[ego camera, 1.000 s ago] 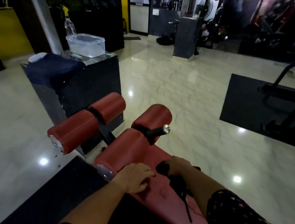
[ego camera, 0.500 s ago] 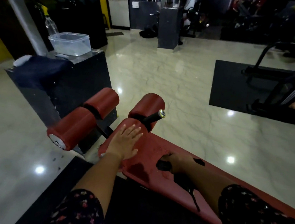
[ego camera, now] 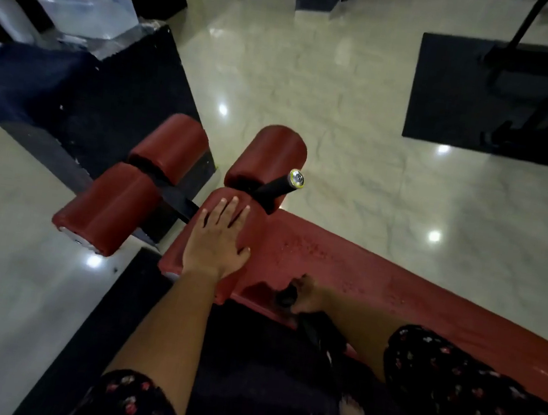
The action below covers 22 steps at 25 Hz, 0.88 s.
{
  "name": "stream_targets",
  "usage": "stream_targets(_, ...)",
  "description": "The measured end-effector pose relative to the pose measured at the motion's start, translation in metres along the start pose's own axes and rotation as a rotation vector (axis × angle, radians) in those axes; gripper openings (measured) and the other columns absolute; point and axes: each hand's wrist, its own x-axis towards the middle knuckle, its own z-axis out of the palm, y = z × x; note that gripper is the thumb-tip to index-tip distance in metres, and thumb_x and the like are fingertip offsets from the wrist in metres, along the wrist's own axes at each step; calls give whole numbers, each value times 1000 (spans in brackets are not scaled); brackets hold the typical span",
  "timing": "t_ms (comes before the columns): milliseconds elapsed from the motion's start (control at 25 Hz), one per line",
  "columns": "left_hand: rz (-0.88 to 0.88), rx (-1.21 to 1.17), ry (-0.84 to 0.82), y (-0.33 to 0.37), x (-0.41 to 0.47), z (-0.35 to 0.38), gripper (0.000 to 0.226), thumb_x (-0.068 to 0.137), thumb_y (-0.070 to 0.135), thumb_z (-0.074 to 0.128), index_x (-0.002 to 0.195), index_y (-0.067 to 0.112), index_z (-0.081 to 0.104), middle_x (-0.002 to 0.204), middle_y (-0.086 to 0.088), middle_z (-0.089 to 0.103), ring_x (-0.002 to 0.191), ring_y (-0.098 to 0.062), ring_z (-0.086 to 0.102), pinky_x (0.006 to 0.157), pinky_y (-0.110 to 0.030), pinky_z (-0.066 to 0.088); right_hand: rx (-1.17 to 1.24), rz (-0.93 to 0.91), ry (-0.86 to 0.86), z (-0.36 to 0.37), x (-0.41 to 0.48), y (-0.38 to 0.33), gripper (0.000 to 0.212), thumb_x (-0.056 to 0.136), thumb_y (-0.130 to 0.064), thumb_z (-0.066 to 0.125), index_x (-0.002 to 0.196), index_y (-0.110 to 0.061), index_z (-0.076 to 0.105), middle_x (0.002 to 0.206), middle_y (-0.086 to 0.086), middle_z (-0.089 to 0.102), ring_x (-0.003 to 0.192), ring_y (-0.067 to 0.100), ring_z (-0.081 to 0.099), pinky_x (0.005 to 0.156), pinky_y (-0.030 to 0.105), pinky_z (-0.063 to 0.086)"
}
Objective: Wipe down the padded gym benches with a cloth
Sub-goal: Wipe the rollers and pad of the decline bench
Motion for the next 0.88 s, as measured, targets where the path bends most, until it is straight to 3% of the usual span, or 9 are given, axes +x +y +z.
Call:
stream_targets(80, -5, 2, 14, 0, 2, 3, 84, 89, 55, 48, 158, 26, 8, 166, -2, 0, 152, -22, 1, 123, -45, 8, 229, 18, -97, 17, 16, 0, 67, 101, -24, 46, 152, 2, 10, 157, 18, 17, 143, 33, 23, 100, 17, 39)
stream_targets(200, -12, 11, 40, -3, 0, 6, 81, 88, 52, 52, 157, 24, 19, 165, -3, 10, 151, -24, 9, 121, -48, 15, 338, 58, 80, 31, 46, -12, 72, 87, -37, 66, 140, -12, 25, 140, 15, 32, 121, 36, 45, 92, 36, 46)
stream_targets(320, -8, 29, 60, -5, 1, 14, 79, 85, 52, 42, 156, 23, 24, 163, -6, 18, 150, -27, 17, 118, -50, 22, 537, 92, 268, 38, 76, -31, 47, 85, -25, 59, 123, -16, 32, 133, 11, 29, 99, 38, 55, 75, 42, 48)
stream_targets(440, -9, 54, 87, -4, 3, 15, 78, 83, 53, 39, 154, 22, 30, 162, -8, 23, 147, -29, 23, 113, -51, 27, 508, 85, 390, 39, 93, -50, 45, 90, -20, 53, 130, -16, 33, 142, 13, 26, 107, 39, 50, 79, 43, 46)
stream_targets(560, -8, 62, 109, -3, 5, 11, 76, 83, 52, 40, 152, 20, 35, 160, -10, 28, 146, -31, 27, 112, -51, 31, 323, 50, 353, 61, 106, -53, 67, 92, -46, 53, 146, -20, 23, 155, 15, 17, 133, 42, 28, 103, 48, 34)
stream_targets(640, -20, 57, 115, -3, 6, 10, 75, 84, 51, 39, 152, 19, 37, 159, -11, 29, 145, -31, 28, 112, -50, 32, 204, 43, 255, 83, 105, -56, 101, 83, -65, 56, 153, -27, -5, 161, 11, -10, 144, 49, 0, 110, 64, 17)
stream_targets(680, -22, 61, 120, -3, 5, 10, 75, 84, 51, 39, 151, 19, 37, 159, -11, 29, 145, -31, 28, 111, -50, 32, 157, 33, 244, 93, 105, -59, 112, 80, -68, 59, 150, -33, -21, 160, 8, -22, 143, 52, -8, 108, 69, 15)
stream_targets(760, -17, 62, 137, -2, 5, 10, 74, 84, 49, 41, 150, 18, 39, 158, -10, 31, 144, -31, 30, 111, -51, 34, 108, 16, 281, 101, 110, -62, 117, 82, -57, 65, 140, -42, -35, 156, 7, -33, 142, 55, -4, 103, 68, 27)
stream_targets(880, -14, 51, 150, -2, 6, 9, 72, 84, 47, 44, 149, 17, 41, 157, -11, 33, 143, -32, 33, 111, -50, 34, 155, -53, 293, 88, 117, -58, 107, 89, -26, 66, 142, -53, -22, 159, 9, -24, 135, 49, 22, 97, 54, 41)
